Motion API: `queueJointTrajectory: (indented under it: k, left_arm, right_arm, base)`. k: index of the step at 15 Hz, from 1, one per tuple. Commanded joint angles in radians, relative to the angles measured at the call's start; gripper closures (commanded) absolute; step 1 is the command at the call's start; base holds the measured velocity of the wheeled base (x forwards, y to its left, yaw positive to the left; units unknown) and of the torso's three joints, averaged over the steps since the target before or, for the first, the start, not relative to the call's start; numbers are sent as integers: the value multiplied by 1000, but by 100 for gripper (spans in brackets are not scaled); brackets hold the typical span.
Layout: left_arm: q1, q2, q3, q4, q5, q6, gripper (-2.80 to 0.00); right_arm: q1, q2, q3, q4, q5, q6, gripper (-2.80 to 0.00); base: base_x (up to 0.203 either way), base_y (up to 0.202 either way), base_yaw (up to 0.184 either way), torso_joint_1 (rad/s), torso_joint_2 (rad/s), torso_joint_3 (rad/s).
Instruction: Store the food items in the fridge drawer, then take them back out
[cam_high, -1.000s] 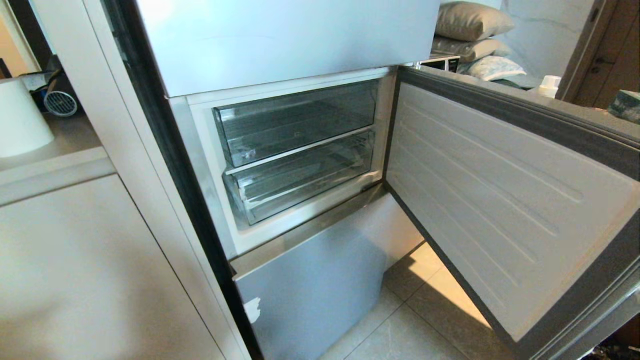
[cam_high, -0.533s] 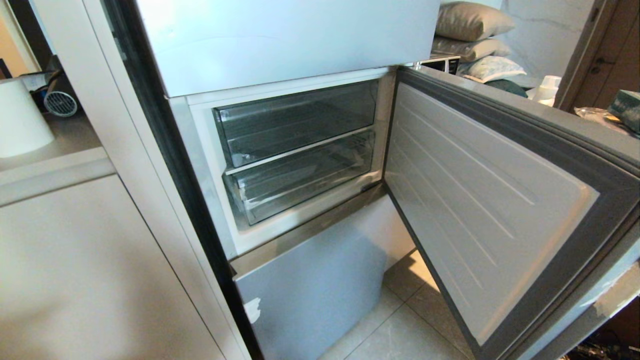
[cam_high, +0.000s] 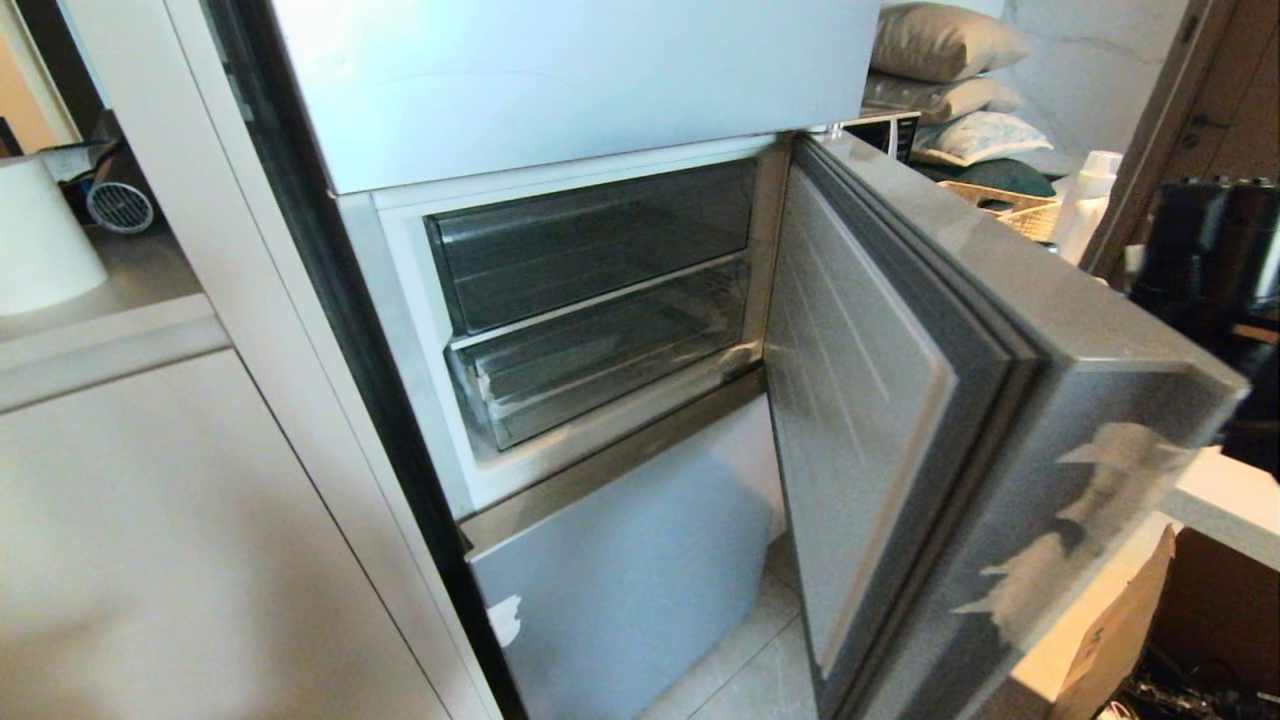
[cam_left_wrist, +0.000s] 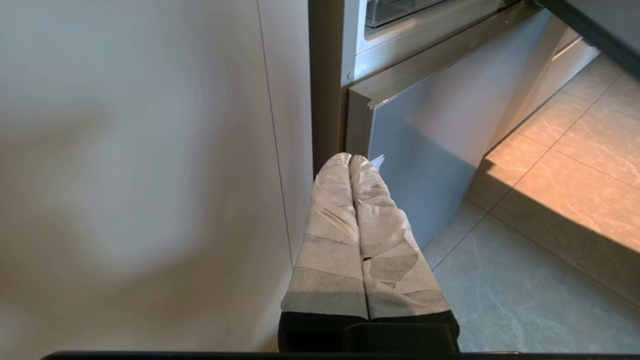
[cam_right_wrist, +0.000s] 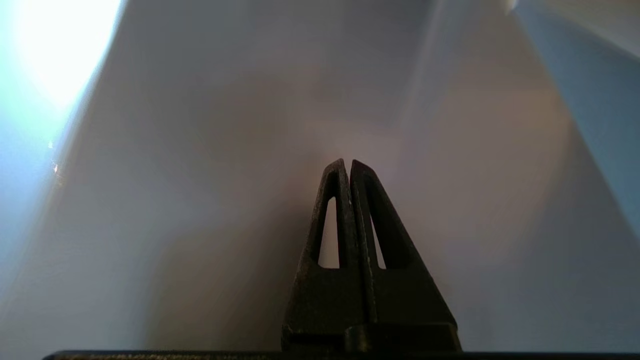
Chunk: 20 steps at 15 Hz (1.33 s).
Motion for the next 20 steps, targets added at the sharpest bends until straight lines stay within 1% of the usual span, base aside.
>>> queueJointTrajectory:
  k: [1,2,3,4,5,6,8,12,14,15,18,20]
  left_arm:
    - [0,1,0,1,0,0,0]
    - [0,1,0,1,0,0,0]
    - [0,1,0,1,0,0,0]
    - [0,1,0,1,0,0,0]
    - [0,1,0,1,0,0,0]
    - [0,1,0,1,0,0,0]
    - [0,1,0,1,0,0,0]
    - [0,1,0,1,0,0,0]
    - [0,1,0,1,0,0,0]
    - [0,1,0,1,0,0,0]
    - [0,1,0,1,0,0,0]
    - [0,1,0,1,0,0,0]
  right_arm:
    - [183,178,-105,-3,-51,-91,0]
    - [234,213,-160,-3,-51,-151,0]
    - [255,228,-196,-1,8,-184,0]
    - [259,222,-197,-1,103,-193,0]
    - [258,194,-180,-3,173,-196,0]
    - [257,166,-149,-7,199,-203,0]
    - [254,99,-110,-9,205,-208,0]
    - [227,-112,49,-8,205,-228,0]
    - [223,-224,162,-6,203,-280,0]
    - [220,-267,222,-5,189,-319,0]
    - [219,-418,385,-7,53,-465,0]
    - [219,-533,477,-6,-14,-535,0]
  base:
    - [0,0,0,0,0,0]
    - [0,0,0,0,0,0]
    - [0,0,0,0,0,0]
    - [0,0,0,0,0,0]
    - [0,0,0,0,0,0]
    - [0,0,0,0,0,0]
    - [0,0,0,0,0,0]
    - [0,0,0,0,0,0]
    - [0,0,0,0,0,0]
    - [0,0,0,0,0,0]
    - [0,0,0,0,0,0]
    - [0,0,0,0,0,0]
